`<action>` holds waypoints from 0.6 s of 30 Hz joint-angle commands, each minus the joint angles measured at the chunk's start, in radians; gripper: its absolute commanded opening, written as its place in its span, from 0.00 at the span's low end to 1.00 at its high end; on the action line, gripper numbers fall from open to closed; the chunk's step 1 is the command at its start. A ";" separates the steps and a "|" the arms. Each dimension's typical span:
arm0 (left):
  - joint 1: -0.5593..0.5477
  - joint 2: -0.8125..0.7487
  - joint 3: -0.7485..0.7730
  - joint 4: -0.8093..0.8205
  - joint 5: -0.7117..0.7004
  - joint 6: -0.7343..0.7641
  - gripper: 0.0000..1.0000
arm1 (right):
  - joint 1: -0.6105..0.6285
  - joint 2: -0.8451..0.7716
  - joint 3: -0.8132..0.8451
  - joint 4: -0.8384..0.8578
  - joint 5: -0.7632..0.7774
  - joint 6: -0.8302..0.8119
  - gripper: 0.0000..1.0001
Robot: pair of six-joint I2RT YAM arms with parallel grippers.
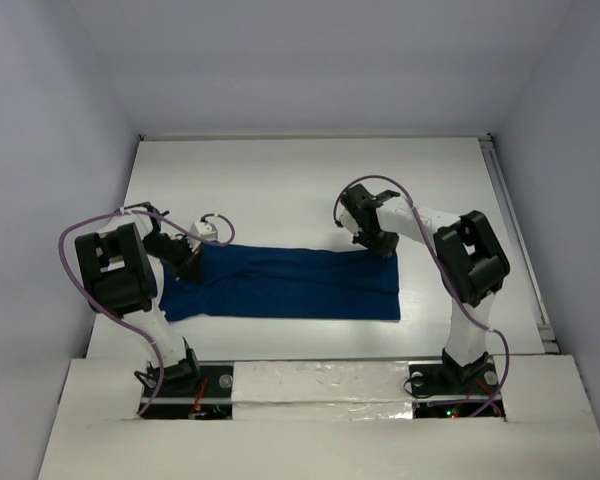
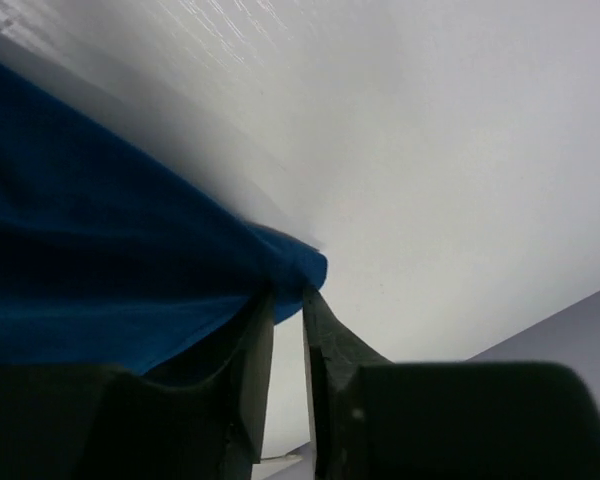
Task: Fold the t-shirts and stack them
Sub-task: Fold the other side of the tshirt into a rectangle
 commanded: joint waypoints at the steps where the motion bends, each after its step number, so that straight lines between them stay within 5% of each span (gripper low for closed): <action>1: 0.011 -0.040 -0.001 -0.040 -0.043 0.032 0.00 | -0.006 0.013 0.026 0.017 0.028 -0.005 0.25; 13: 0.011 -0.047 -0.020 -0.011 -0.049 0.016 0.00 | -0.017 -0.071 0.063 -0.001 0.110 0.030 0.25; 18: 0.011 -0.037 0.003 -0.007 -0.032 -0.008 0.00 | -0.017 -0.160 0.092 -0.096 -0.034 0.032 0.23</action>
